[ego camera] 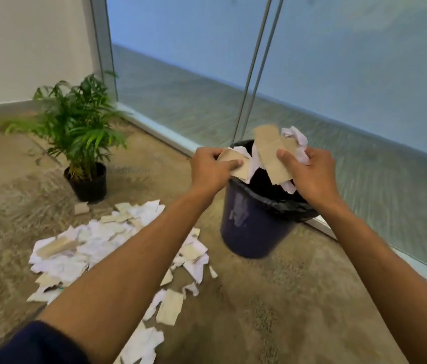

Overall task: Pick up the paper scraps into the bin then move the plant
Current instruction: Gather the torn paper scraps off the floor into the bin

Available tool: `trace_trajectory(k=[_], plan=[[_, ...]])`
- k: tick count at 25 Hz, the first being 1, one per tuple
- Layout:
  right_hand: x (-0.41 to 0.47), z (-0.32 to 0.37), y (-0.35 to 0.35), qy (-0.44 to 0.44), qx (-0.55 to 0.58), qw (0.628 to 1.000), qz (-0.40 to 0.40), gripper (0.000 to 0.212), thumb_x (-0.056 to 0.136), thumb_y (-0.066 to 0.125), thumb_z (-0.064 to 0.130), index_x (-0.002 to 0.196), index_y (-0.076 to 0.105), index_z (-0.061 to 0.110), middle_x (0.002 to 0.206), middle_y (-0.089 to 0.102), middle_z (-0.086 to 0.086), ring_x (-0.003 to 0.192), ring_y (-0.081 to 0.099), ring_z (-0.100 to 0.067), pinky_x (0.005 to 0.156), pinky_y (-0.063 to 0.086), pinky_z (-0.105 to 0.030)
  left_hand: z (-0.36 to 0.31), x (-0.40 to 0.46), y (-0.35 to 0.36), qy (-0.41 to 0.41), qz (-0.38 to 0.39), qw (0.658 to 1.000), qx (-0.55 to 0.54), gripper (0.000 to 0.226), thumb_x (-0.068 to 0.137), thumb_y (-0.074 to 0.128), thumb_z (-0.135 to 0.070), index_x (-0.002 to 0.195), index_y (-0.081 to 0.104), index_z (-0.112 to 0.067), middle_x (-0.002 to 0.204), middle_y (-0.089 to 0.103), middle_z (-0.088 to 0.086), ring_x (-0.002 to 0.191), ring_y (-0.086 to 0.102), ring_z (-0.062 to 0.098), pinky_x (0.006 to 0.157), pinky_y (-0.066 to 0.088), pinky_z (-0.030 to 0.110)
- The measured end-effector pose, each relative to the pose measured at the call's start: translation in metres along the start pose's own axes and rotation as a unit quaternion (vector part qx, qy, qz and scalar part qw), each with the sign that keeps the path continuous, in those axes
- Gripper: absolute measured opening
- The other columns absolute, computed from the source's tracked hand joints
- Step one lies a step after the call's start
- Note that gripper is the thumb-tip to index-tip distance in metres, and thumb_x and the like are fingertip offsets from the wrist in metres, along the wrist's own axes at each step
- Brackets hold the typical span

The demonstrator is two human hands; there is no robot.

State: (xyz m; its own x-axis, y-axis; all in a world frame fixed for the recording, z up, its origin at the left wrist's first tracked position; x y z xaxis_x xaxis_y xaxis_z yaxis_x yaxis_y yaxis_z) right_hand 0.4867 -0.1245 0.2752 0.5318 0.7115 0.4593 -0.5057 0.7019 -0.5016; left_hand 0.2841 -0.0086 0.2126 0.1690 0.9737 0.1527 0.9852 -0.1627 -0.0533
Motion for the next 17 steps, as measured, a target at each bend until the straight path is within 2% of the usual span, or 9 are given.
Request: trace_trajectory(k=[2,5,7,9,11,12,14,17], plan=[[0.019,-0.016,-0.01,0.016,-0.023,1.0,-0.003,0.032,0.086,0.07,0.034,0.061,0.058,0.018,0.058,0.056,0.006,0.054,0.05,-0.009,0.045,0.033,-0.014,-0.009,0.011,0.036,0.001,0.002,0.999,0.034,0.013,0.069,0.083,-0.019,0.076,0.074,-0.013,0.076,0.071,0.008,0.068,0.06,0.017,0.063,0.045,0.029],[0.034,-0.039,-0.006,0.033,-0.095,0.995,0.029,0.027,0.086,0.068,0.045,0.078,0.067,0.02,0.068,0.064,0.004,0.065,0.058,-0.014,0.053,0.037,-0.023,-0.007,0.021,0.078,-0.01,0.049,0.994,0.099,0.024,0.077,0.077,-0.036,0.083,0.075,-0.012,0.081,0.072,0.008,0.076,0.063,0.021,0.073,0.051,0.033],[0.033,-0.055,0.001,0.055,-0.161,0.984,0.052,0.045,0.085,0.059,0.062,0.092,0.071,0.019,0.079,0.07,0.005,0.081,0.065,-0.021,0.065,0.045,-0.032,-0.002,0.023,0.09,-0.005,0.083,0.988,0.133,0.034,0.084,0.066,-0.046,0.08,0.07,-0.013,0.08,0.069,0.009,0.077,0.064,0.023,0.083,0.052,0.041],[0.025,-0.056,0.002,0.048,-0.225,0.973,0.019,0.057,0.087,0.049,0.068,0.116,0.068,0.022,0.102,0.072,0.004,0.101,0.065,-0.024,0.085,0.051,-0.039,-0.004,0.021,0.084,0.035,0.084,0.981,0.169,0.031,0.088,0.061,-0.044,0.091,0.069,-0.014,0.092,0.071,0.009,0.089,0.065,0.023,0.088,0.051,0.041],[0.009,-0.033,0.007,-0.03,-0.237,0.971,-0.024,0.054,0.09,0.045,0.064,0.12,0.066,0.025,0.108,0.071,0.006,0.1,0.066,-0.019,0.087,0.052,-0.037,-0.002,0.014,0.063,0.074,0.072,0.977,0.189,0.036,0.089,0.063,-0.036,0.113,0.069,-0.01,0.107,0.071,0.008,0.102,0.064,0.021,0.093,0.05,0.036],[-0.001,-0.02,0.016,-0.078,-0.213,0.974,-0.023,0.049,0.091,0.046,0.06,0.117,0.067,0.025,0.107,0.071,0.007,0.096,0.066,-0.015,0.084,0.053,-0.036,0.002,0.008,0.048,0.088,0.064,0.976,0.187,0.036,0.088,0.064,-0.032,0.116,0.068,-0.01,0.107,0.071,0.006,0.102,0.065,0.018,0.092,0.05,0.032],[-0.025,0.004,0.037,-0.16,-0.148,0.976,0.012,0.037,0.093,0.053,0.049,0.113,0.069,0.023,0.105,0.071,0.007,0.093,0.065,-0.009,0.08,0.054,-0.033,0.014,-0.009,0.012,0.102,0.049,0.976,0.186,0.027,0.087,0.065,-0.028,0.108,0.072,-0.012,0.097,0.073,0.001,0.091,0.066,0.012,0.082,0.051,0.026],[-0.069,0.023,0.088,-0.241,-0.107,0.959,0.102,0.026,0.092,0.061,0.034,0.109,0.07,0.017,0.103,0.071,0.002,0.092,0.065,-0.011,0.081,0.053,-0.032,0.057,-0.043,-0.052,0.071,0.044,0.969,0.233,0.017,0.087,0.063,-0.029,0.093,0.073,-0.018,0.085,0.071,-0.005,0.079,0.064,0.006,0.071,0.049,0.022]])
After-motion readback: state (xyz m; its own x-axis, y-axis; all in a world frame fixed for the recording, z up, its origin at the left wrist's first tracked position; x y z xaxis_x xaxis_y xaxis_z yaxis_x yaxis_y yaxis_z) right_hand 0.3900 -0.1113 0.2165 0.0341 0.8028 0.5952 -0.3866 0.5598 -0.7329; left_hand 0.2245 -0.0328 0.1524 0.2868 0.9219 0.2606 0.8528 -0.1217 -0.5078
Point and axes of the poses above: each hand's wrist, its own x-axis towards the middle knuckle, its own y-axis out of the palm, z = x × y, the point moved 10 cm from there along x, towards the middle knuckle
